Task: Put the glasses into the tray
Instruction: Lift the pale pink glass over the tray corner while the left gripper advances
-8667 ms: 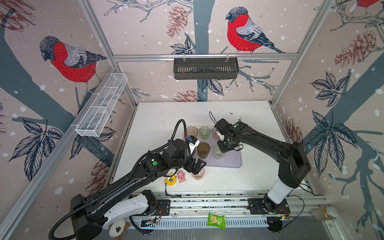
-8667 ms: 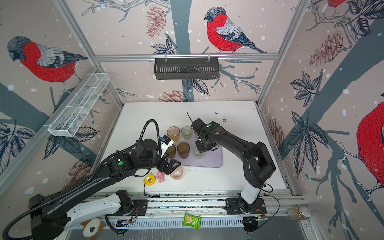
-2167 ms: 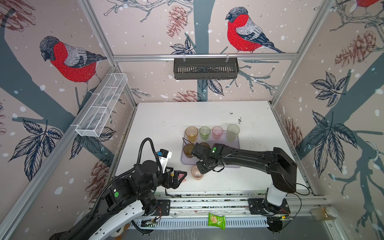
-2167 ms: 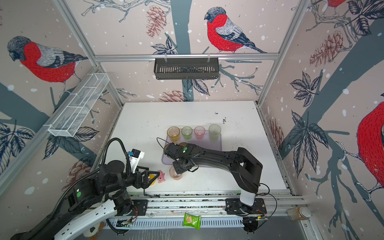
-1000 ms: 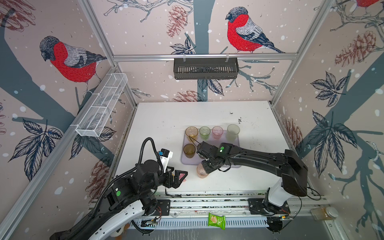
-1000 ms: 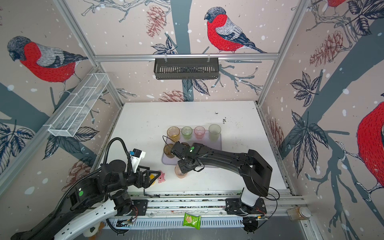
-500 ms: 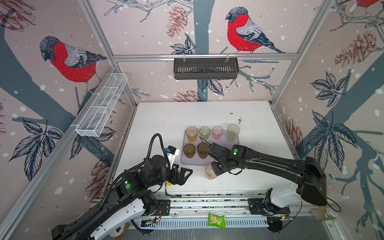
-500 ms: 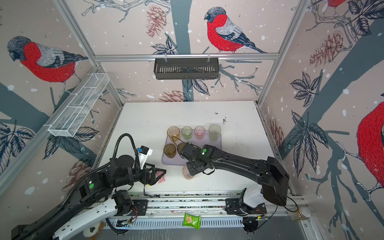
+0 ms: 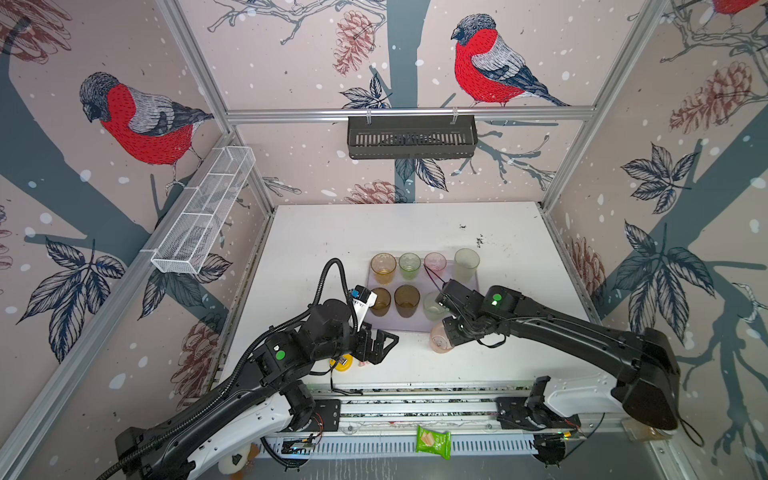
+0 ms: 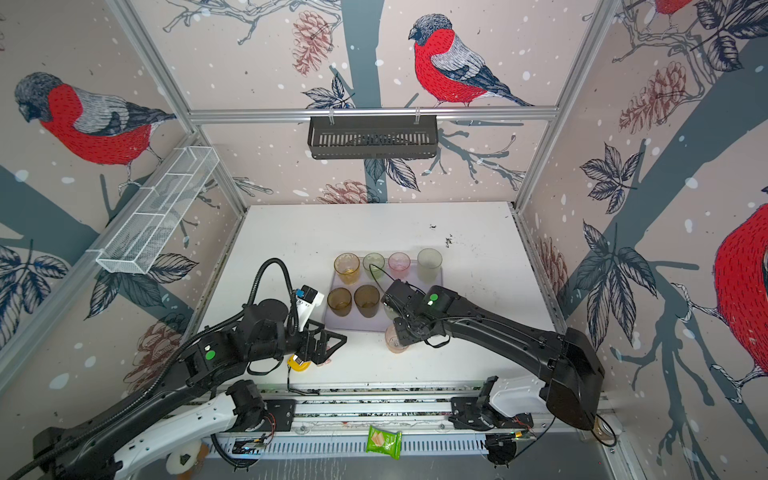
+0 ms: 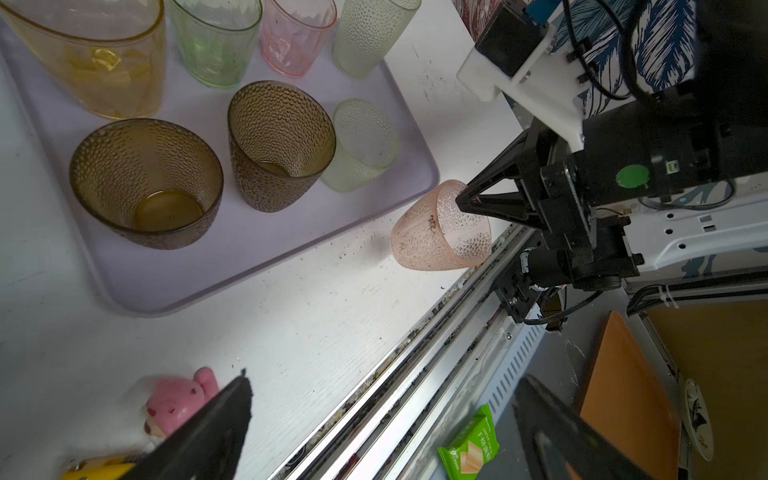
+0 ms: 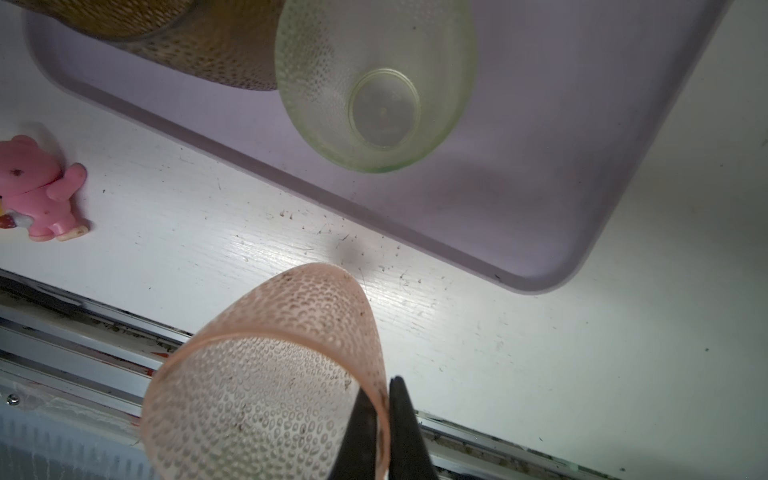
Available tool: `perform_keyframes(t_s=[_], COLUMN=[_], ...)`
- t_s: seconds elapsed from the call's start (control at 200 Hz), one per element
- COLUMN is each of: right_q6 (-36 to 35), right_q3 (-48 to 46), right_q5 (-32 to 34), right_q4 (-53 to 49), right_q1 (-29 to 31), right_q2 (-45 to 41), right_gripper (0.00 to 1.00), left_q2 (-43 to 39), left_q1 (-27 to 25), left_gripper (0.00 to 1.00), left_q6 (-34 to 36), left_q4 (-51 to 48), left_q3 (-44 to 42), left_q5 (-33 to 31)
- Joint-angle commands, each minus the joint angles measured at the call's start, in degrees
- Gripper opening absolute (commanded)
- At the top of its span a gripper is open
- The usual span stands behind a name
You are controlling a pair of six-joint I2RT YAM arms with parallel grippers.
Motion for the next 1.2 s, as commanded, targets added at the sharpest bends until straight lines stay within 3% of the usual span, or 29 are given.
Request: perform_keyframes(t_s=[0.0,0.495,0.755,1.191], right_q6=[-1.4,-5.1,-8.5,-11.8], right_q3=[0.0,2.7,4.8,5.5], right_q5=[1.1,2.1,3.3,3.9], right_q4=[-1.8,-5.5,-7.2,-6.2], right_q1=[-1.2,-8.4,-13.8,-20.8], right_q2=[-1.1,-5.6,-5.5,-3.7], right_gripper=[0.02,0.01,0.02,0.01], left_q2=[1.5,3.8,5.8,8.3], left_q1=[0.1,2.7,6.3,7.1], left_gripper=[0.98,0.98,0.98,0.98], left_q6=[2.0,3.7,6.4,7.8], left_q4=[3.8,4.0,4.1,4.7], left_q3=[1.2,5.1,6.8,7.9], left_q5=[0.4,2.7,6.0,7.1])
